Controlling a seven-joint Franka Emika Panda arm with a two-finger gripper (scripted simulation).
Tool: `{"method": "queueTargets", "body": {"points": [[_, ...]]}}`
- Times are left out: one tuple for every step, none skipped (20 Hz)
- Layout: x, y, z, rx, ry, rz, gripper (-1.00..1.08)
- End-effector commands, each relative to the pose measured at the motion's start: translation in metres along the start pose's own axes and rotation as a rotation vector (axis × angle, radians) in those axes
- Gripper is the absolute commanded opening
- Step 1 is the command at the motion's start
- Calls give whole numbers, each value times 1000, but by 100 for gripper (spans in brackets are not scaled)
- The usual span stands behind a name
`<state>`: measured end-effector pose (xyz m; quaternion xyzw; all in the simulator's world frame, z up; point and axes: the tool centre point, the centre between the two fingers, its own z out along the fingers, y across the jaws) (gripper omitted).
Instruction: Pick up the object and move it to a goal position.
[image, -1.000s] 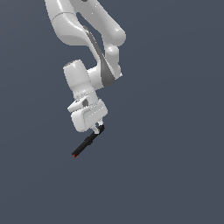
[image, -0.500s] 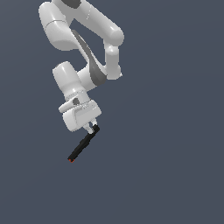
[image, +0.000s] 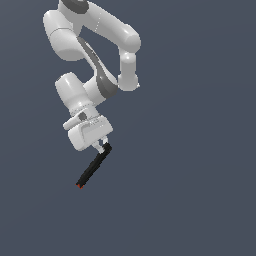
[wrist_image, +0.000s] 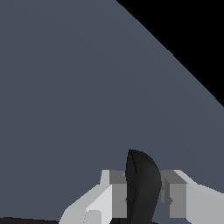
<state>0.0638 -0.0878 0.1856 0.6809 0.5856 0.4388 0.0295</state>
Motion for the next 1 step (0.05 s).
{"method": "queueTargets", "body": {"points": [[1, 1, 0, -2, 4, -4, -100]]}}
